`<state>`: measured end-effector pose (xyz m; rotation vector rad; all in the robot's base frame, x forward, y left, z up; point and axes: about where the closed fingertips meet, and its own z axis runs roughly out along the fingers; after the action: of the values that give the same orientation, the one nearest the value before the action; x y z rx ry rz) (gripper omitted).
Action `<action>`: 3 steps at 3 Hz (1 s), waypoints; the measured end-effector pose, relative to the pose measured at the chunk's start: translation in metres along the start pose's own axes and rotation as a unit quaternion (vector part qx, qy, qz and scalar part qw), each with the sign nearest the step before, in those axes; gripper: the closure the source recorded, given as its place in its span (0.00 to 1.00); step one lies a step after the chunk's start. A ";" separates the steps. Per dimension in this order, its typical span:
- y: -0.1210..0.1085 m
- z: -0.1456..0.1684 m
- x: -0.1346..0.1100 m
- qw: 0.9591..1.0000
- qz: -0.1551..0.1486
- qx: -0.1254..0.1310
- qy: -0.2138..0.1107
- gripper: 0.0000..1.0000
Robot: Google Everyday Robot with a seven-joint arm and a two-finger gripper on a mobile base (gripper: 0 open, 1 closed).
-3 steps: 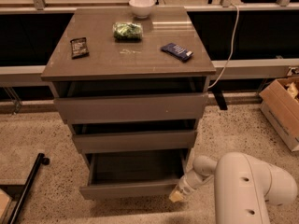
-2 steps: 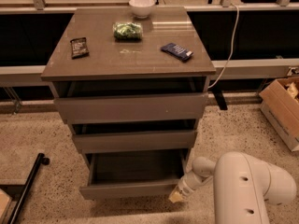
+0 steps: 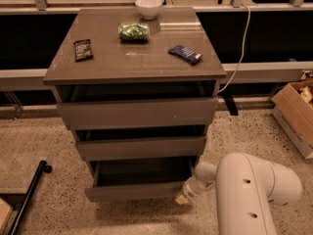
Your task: Close bottom drawer
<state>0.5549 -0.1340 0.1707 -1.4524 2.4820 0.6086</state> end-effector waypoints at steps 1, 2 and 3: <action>-0.052 -0.012 -0.022 0.998 -0.023 0.055 -0.029 1.00; -0.052 -0.012 -0.022 0.998 -0.023 0.055 -0.029 1.00; -0.060 -0.007 -0.027 0.996 -0.023 0.071 -0.039 1.00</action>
Offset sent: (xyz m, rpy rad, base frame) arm 0.0290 -0.0049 0.0012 0.0003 -0.0711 -0.0068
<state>0.6201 -0.1421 0.1726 -1.4008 2.3735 0.4601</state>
